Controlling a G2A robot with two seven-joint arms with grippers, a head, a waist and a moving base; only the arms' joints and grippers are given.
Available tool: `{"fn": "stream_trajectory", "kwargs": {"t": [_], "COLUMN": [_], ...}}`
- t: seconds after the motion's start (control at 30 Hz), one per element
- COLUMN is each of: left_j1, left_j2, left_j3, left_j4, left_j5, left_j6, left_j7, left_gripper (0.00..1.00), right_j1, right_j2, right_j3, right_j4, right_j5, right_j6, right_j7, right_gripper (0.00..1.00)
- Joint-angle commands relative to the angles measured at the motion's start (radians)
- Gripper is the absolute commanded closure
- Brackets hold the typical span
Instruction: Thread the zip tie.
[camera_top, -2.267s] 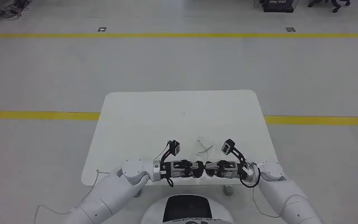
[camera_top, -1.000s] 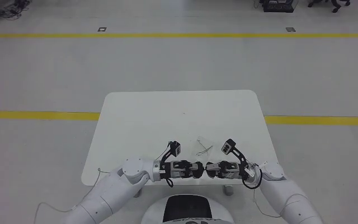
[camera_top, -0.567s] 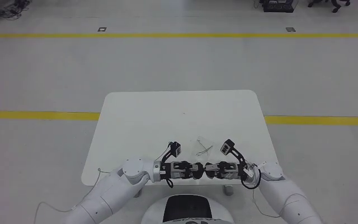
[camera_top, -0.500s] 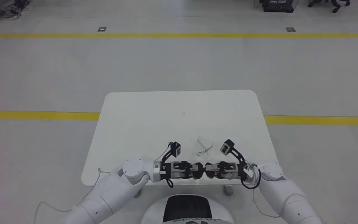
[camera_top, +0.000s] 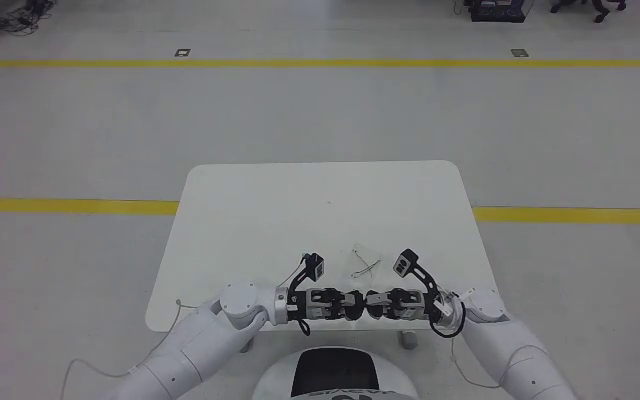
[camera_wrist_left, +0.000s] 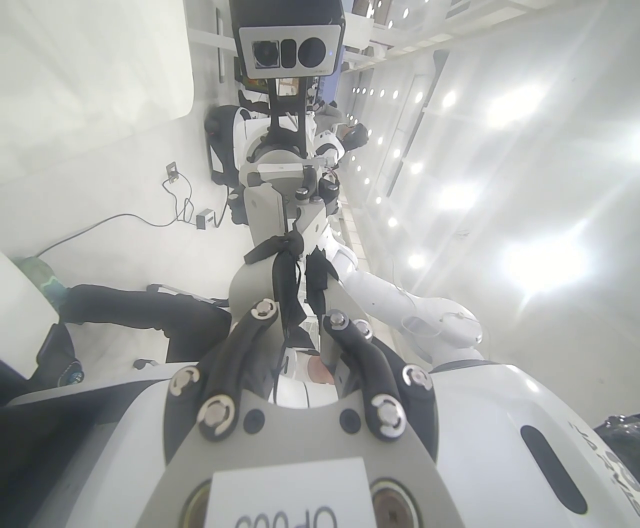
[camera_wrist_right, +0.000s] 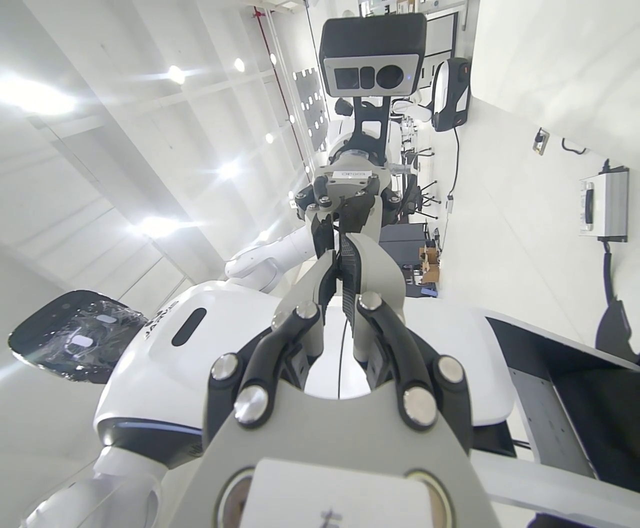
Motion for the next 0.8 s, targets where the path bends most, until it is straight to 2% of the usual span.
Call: {"fn": "stream_trajectory", "kwargs": {"t": [0.0,0.33,0.77], "left_j1": [-0.001,-0.005,-0.013], "left_j2": [0.000,0.000,-0.001], "left_j3": [0.001,0.008,0.016], "left_j4": [0.001,0.003,0.008], "left_j5": [0.000,-0.003,-0.007], "left_j6": [-0.001,0.000,0.003], "left_j7": [0.000,-0.001,-0.001], "left_gripper": [0.92,0.96,0.96], "right_j1": [0.001,0.001,0.004], "right_j2": [0.000,0.001,0.002], "right_j3": [-0.001,-0.002,-0.006], "right_j4": [0.001,0.000,-0.002], "right_j5": [-0.001,0.000,0.002], "right_j6": [0.000,-0.004,-0.001], "right_j7": [-0.001,-0.007,-0.008], "right_gripper": [1.00,1.00,1.00]}}
